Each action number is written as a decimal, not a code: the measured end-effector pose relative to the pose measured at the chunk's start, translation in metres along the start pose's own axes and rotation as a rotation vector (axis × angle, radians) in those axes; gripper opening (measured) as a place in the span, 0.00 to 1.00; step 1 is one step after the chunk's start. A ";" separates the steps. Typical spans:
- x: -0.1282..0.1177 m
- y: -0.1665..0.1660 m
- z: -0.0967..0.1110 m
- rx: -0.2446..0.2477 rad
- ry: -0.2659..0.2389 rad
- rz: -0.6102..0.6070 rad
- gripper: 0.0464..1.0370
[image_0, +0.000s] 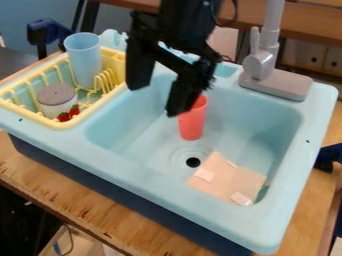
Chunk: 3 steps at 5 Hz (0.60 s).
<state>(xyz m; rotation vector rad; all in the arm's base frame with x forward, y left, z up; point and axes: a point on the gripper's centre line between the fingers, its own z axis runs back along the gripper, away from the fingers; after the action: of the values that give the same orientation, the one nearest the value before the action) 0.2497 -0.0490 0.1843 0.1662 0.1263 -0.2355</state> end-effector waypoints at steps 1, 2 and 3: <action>-0.003 -0.028 -0.010 -0.068 0.015 0.033 0.96; -0.004 -0.046 -0.009 -0.091 0.012 0.065 0.96; 0.001 -0.053 -0.019 -0.076 0.032 0.072 0.96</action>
<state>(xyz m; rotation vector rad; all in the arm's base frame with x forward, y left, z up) 0.2354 -0.0962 0.1574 0.0984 0.1608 -0.1557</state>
